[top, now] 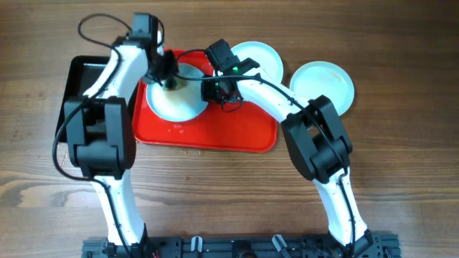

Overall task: Clean dirty plates on tray and stack at the side
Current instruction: 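Scrub the second plate with the sponge in the left gripper, then lift the second plate with the right gripper and raise sponge left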

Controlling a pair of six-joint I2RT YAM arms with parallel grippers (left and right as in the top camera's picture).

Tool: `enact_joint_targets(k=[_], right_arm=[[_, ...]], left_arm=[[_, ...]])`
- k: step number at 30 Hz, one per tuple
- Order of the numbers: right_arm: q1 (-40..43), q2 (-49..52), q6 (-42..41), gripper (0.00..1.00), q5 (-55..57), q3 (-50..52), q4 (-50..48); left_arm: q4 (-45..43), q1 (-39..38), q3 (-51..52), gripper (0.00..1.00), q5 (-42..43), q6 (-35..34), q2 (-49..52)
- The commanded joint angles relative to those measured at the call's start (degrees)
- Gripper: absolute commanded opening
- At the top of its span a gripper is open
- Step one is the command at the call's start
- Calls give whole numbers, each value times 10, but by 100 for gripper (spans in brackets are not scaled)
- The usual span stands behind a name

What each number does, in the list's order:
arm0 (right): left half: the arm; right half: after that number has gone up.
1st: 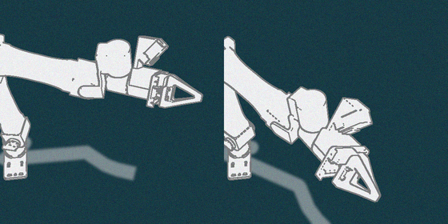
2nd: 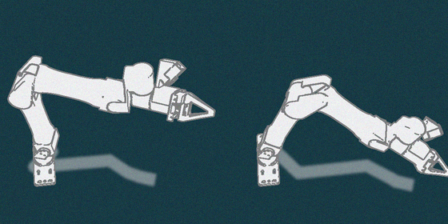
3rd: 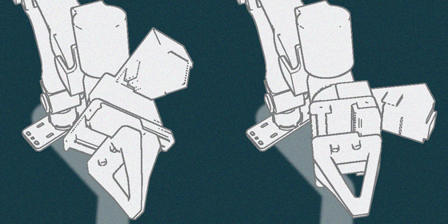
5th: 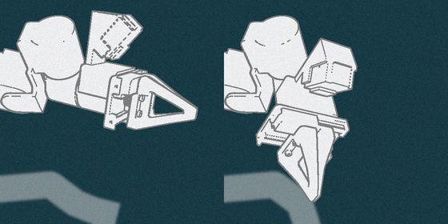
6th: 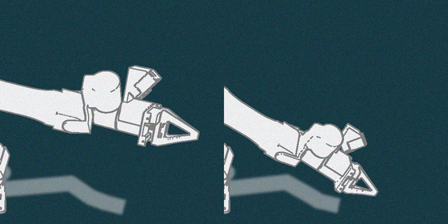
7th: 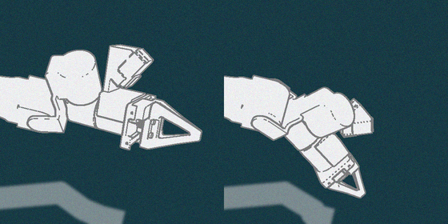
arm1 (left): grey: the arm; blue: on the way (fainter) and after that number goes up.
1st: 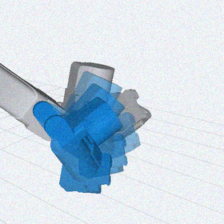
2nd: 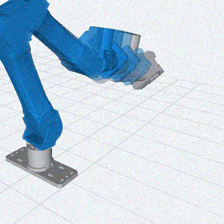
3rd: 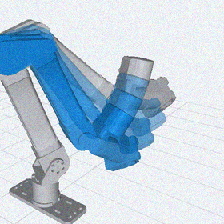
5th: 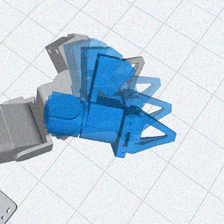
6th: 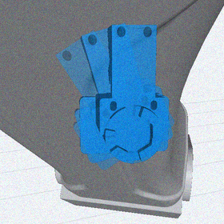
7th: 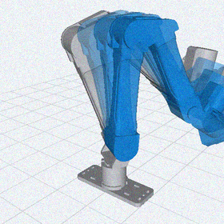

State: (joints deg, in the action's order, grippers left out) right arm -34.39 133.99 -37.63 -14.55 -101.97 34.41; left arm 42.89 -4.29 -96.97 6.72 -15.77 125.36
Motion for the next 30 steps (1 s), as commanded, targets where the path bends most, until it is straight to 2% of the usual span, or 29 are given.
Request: enact_joint_targets(k=[1, 3, 6, 9, 15, 17, 21, 24, 30], right_arm=[[-4, 25, 15, 4, 8, 3, 11], [-4, 25, 14, 4, 8, 3, 7], [-4, 25, 15, 4, 8, 3, 5], [2, 15, 90, 4, -80, -3, 4], [42, -90, 156, 4, -73, -13, 38], [42, -165, 195, 4, 43, -13, 76], [20, -231, 225, 5, 197, -13, 102], [-5, -254, 225, 4, 286, -13, 125], [-106, -257, 226, 4, 580, -11, 161]], left_arm=[[72, 36, -98, 4, -17, -12, -63], [125, 55, -126, 5, -16, -12, -96], [160, 84, -128, 7, -17, -9, -139], [184, 111, -128, 6, -17, 4, -141], [202, 132, -128, 4, -17, 3, -133], [202, 132, -128, 4, -17, 3, -131], [205, 132, -128, 4, -17, -1, -131], [208, 132, -128, 4, -17, -1, -131], [216, 132, -128, 4, -17, -1, -131]])
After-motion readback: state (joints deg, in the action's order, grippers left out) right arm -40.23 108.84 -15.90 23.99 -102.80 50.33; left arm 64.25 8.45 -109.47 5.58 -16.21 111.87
